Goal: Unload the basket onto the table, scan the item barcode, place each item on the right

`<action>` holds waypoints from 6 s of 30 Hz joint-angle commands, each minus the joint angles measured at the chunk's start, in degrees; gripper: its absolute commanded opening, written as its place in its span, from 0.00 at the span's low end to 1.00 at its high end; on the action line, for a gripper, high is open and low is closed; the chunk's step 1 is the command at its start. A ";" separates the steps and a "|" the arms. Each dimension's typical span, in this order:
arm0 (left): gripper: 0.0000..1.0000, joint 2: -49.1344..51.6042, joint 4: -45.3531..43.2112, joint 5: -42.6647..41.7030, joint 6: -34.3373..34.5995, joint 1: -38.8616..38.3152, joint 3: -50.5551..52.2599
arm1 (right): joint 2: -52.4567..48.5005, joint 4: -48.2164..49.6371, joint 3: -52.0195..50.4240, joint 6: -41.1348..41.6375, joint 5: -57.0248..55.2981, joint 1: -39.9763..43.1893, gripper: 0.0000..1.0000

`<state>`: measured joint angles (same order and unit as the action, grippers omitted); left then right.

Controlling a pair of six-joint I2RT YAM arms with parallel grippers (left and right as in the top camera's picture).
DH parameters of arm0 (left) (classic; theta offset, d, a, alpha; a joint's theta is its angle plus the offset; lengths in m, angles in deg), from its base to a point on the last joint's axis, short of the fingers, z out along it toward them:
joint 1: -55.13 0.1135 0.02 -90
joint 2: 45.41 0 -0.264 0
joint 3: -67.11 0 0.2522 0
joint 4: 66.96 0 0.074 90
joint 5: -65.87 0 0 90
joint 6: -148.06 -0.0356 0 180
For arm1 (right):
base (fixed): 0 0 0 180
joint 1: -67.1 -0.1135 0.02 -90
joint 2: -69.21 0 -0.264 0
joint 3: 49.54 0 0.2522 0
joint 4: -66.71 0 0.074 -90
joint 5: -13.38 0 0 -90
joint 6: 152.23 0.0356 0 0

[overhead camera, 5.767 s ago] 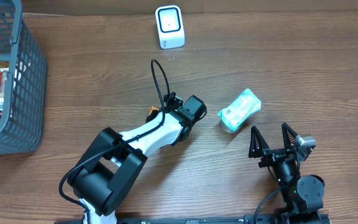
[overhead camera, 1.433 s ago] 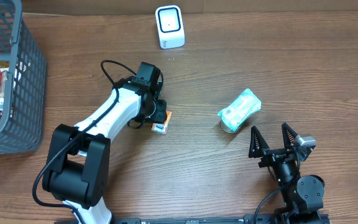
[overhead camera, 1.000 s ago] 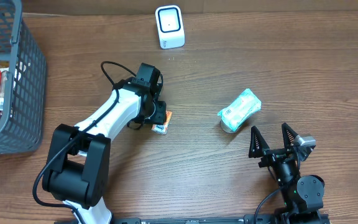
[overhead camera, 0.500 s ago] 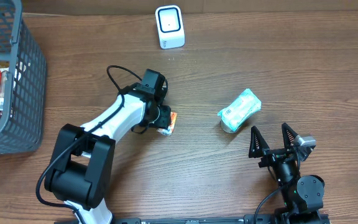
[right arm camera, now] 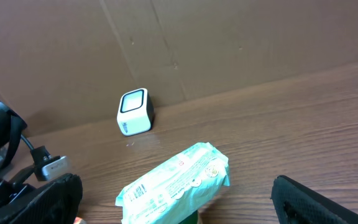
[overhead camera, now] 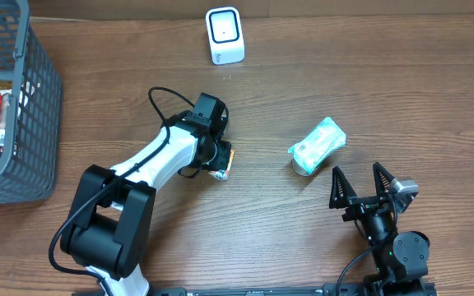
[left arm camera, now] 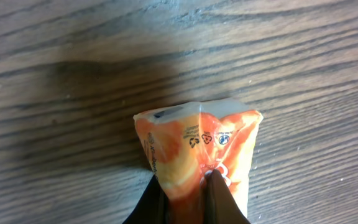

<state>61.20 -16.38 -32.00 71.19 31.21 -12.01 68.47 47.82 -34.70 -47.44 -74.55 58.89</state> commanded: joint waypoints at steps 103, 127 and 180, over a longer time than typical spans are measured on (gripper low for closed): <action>0.37 3.67 9.25 10.08 1.51 -4.61 -6.03 | 0.35 0.33 -0.61 0.04 -0.68 0.46 1.00; 0.61 1.70 8.07 -9.60 1.49 -7.34 -26.01 | 0.35 0.33 -0.61 0.04 -0.68 0.46 1.00; 0.04 -0.24 1.57 -10.34 2.34 -11.06 -27.17 | 0.35 0.35 -0.61 0.04 -0.68 0.46 1.00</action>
<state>62.77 -16.29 -41.91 72.94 19.08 -38.24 68.47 47.80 -34.70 -47.47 -74.55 58.87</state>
